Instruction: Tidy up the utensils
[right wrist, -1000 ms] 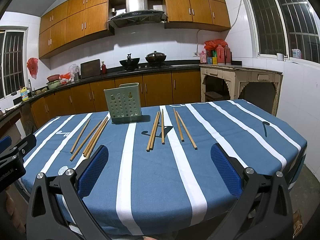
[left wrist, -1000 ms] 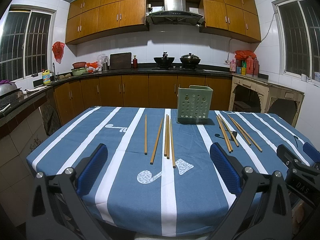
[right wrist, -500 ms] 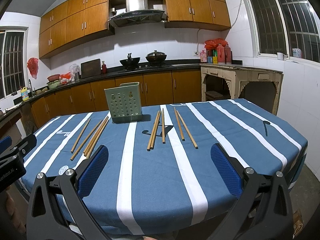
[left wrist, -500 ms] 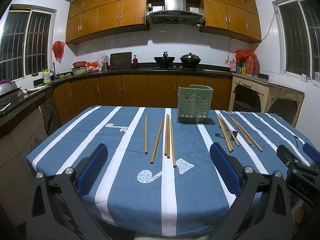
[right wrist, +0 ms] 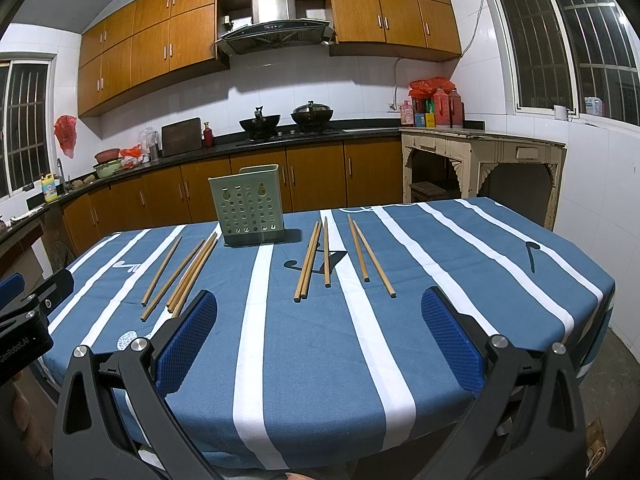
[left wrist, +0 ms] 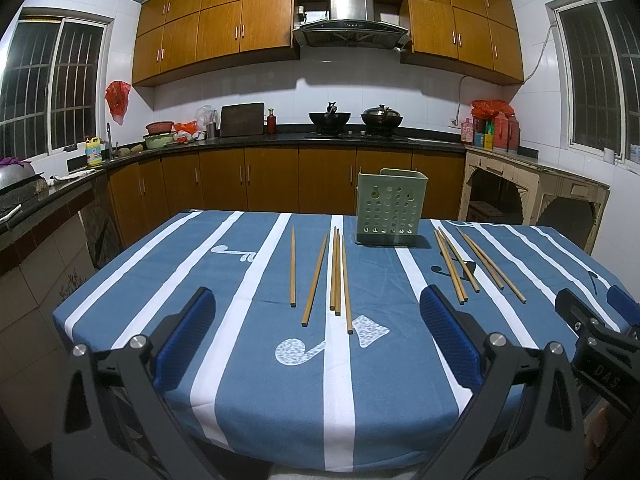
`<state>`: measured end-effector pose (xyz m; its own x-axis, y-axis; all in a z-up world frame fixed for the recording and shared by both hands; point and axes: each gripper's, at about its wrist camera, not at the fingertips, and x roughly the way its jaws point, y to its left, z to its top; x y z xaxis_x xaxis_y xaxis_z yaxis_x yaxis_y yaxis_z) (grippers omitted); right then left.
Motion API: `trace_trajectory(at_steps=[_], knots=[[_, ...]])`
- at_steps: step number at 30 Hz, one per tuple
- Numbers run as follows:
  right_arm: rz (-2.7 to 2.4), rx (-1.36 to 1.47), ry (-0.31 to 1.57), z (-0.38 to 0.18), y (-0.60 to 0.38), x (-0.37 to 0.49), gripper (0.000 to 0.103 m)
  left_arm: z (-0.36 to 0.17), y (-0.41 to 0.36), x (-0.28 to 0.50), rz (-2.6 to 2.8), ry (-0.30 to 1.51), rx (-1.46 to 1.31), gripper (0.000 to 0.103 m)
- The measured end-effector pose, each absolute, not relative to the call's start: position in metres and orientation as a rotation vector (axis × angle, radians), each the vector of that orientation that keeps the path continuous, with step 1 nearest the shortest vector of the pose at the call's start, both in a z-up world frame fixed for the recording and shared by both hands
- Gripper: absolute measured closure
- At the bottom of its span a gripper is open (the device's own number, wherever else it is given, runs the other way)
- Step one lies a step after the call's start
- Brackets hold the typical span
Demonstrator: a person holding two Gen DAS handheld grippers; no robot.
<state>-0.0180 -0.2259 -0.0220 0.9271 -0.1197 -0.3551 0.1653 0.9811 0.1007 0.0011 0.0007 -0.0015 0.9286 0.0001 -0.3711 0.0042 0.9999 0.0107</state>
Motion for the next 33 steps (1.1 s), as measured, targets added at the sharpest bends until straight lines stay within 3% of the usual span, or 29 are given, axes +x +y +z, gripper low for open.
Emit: trace_trajectory(at_steps=[33], knots=[[-0.146, 0.133, 0.36, -0.0229, -0.2284, -0.0162, 0.002, -0.0046, 0.0039, -0.0005, 0.002, 0.386, 0.007, 0.004]])
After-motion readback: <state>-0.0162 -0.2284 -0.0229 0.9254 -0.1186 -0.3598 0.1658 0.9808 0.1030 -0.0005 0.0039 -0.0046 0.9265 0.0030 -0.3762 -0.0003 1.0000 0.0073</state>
